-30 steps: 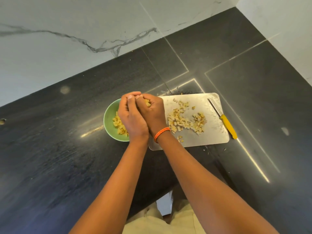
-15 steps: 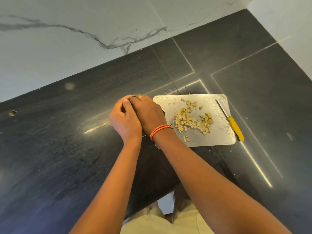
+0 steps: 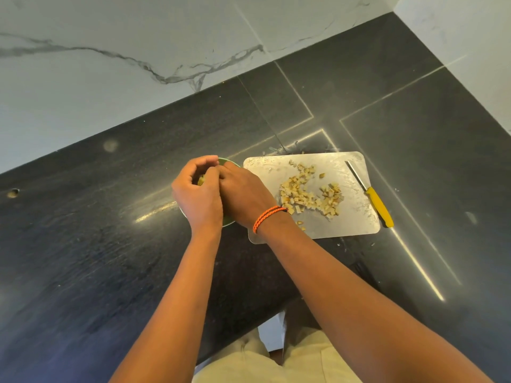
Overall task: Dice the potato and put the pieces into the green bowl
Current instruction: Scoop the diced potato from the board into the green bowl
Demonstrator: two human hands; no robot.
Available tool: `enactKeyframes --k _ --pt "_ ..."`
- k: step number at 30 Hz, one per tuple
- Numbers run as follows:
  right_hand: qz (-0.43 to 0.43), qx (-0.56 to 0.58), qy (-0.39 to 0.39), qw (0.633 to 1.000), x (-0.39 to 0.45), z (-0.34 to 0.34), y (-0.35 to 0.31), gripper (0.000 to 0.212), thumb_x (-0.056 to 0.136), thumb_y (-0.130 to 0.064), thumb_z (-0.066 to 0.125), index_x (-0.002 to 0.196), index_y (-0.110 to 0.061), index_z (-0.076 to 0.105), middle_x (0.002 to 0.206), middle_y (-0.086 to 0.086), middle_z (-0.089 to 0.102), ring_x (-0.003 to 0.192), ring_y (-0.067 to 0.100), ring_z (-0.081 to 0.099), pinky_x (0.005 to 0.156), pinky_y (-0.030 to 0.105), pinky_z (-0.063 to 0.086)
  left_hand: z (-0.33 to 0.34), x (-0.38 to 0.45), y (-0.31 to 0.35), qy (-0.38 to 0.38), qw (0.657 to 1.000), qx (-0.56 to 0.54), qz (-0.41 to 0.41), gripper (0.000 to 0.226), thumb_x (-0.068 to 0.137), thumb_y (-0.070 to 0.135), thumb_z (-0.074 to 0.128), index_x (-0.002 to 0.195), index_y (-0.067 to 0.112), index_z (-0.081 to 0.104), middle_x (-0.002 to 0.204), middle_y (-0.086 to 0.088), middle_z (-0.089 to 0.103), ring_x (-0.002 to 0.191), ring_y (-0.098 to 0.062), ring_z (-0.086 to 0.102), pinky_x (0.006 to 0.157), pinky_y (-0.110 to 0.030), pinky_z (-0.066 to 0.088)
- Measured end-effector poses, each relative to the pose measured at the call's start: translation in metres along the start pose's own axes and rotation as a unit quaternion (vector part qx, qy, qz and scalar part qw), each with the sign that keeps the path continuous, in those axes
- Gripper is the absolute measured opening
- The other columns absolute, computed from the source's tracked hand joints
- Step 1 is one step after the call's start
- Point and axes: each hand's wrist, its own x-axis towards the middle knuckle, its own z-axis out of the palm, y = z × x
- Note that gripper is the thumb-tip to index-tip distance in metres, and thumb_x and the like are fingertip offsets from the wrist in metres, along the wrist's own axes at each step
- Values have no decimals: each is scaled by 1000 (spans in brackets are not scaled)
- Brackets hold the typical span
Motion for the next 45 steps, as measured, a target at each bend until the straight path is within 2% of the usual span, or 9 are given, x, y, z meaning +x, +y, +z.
enactKeyframes --k 11,17,19,23,26,31,35,40,45 --pt "-30 82 52 995 -10 -8 0 17 95 -16 58 102 -6 70 105 11 66 96 25 55 81 36 48 -1 7 -2 28 999 -15 -22 37 94 -6 47 93 12 80 90 2 77 92 -13 74 89 -37 63" --pt "71 181 79 978 -16 -14 -7 17 101 -12 52 111 -11 66 105 5 68 96 17 57 81 29 49 3 10 2 21 999 -38 2 33 95 -2 49 94 10 79 92 -1 78 93 -17 73 90 -40 61" --pt "124 250 127 952 -15 -22 -5 23 96 -2 50 106 -8 69 101 4 71 94 15 63 84 31 53 7 7 3 9 999 -43 16 30 95 -2 50 94 8 78 92 -2 77 92 -17 73 91 -40 60" --pt "236 428 196 850 -20 -41 5 39 89 14 37 95 0 73 91 9 74 89 21 72 83 45 61 18 -8 7 -6 998 -32 46 29 96 -2 51 96 9 77 93 1 77 93 -15 72 91 -34 58" --pt "287 450 237 812 -35 -53 27 42 87 19 33 94 4 71 88 14 74 86 25 74 78 44 63 31 -21 6 -35 996 -24 77 30 97 -4 50 98 9 77 95 2 76 94 -17 71 88 -36 56" --pt "327 300 247 861 -75 -58 67 39 88 17 42 92 -5 74 84 4 74 82 17 74 75 37 63 55 -52 -6 -119 979 10 168 28 98 -1 49 102 11 75 104 2 74 105 -18 67 94 -43 52" --pt "300 129 151 933 -97 -52 86 18 92 -2 65 97 -18 72 93 -3 72 88 9 66 84 29 59 71 -70 -25 -192 961 42 193 31 96 -4 49 108 11 73 112 1 71 112 -21 63 96 -44 51" --pt "270 55 122 953 -98 -52 104 15 97 -12 61 105 -17 72 106 -1 69 102 14 58 89 19 44 80 -69 -44 -224 956 85 169 38 98 -6 47 122 14 68 126 2 66 122 -20 58 104 -41 47" --pt "304 18 94 948 -78 -45 130 30 99 -6 52 124 -13 69 123 5 63 118 21 53 96 31 47 85 -55 -61 -220 964 99 115 35 107 7 42 135 22 56 136 5 56 131 -16 53 110 -46 47"
